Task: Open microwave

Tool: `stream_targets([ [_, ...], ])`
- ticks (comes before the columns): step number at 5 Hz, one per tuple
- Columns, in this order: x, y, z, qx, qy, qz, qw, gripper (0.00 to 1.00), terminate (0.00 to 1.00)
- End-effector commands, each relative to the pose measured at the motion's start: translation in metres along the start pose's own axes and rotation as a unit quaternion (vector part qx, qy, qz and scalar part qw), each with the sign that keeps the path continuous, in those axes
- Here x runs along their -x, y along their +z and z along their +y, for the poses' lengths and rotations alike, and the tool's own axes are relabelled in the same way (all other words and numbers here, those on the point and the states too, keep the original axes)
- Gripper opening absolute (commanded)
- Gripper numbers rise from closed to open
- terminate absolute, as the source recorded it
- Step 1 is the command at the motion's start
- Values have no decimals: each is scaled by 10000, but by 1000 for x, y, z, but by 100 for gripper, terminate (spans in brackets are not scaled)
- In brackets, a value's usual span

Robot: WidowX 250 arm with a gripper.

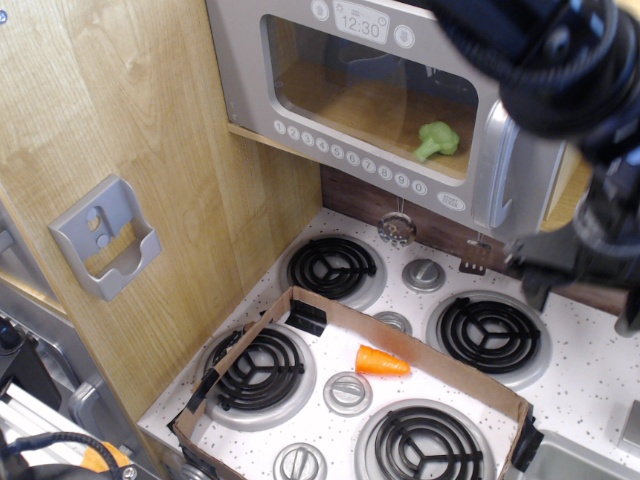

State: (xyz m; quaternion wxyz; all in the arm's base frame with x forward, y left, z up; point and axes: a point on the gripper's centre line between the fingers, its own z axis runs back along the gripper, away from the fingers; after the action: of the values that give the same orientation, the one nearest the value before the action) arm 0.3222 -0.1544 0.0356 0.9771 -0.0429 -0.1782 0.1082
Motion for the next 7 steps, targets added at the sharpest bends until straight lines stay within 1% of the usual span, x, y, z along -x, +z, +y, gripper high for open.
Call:
stream_targets([
  [1, -47, 13, -49, 593, -213, 71, 9980, 100, 0],
  [2, -58, 13, -60, 772, -305, 112, 9965, 100, 0],
  [3, -62, 13, -64, 823, -570, 25, 9950, 100, 0],
  [4, -69, 10, -55, 880, -1520, -359, 9838, 100, 0],
  [5, -70, 6, -44, 865, -1890, -441, 9772, 100, 0],
  [6, -71, 0, -23, 836, -2250, -506, 9695, 100, 0],
  [7, -63, -4, 3, 780, -2317, -389, 9689, 100, 0],
])
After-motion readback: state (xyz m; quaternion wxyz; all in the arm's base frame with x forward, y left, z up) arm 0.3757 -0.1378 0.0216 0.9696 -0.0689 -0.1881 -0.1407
